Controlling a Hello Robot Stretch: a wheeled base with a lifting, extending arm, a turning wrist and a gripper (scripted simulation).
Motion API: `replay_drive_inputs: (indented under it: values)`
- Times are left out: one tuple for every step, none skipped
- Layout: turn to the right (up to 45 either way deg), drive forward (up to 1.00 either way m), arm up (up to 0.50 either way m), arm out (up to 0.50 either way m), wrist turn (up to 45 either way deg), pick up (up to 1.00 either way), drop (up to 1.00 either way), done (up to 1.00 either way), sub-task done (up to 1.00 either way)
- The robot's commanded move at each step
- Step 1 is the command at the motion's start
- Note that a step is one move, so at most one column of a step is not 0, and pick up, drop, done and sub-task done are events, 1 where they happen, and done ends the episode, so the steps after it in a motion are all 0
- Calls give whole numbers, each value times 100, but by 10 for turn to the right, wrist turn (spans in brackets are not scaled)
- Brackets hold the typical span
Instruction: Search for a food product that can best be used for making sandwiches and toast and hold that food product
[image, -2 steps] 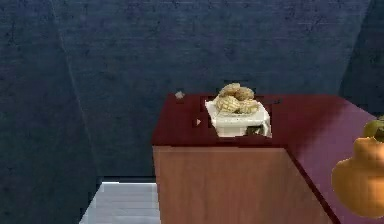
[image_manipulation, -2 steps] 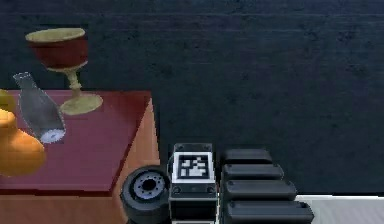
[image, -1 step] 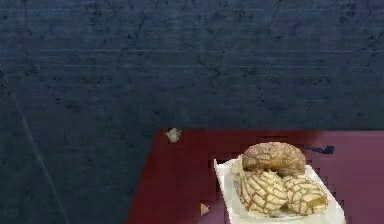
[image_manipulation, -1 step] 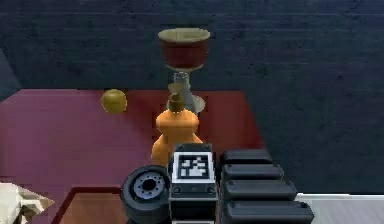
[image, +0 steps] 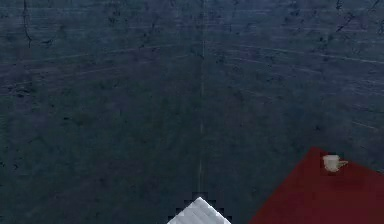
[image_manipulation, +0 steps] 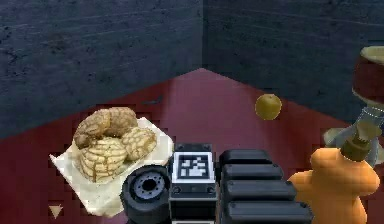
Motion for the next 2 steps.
replay_drive_inputs:
  values:
    - [-180,0,0,0,0,0,0,0,0]
    - [0,0,0,0,450,0,0,0,0]
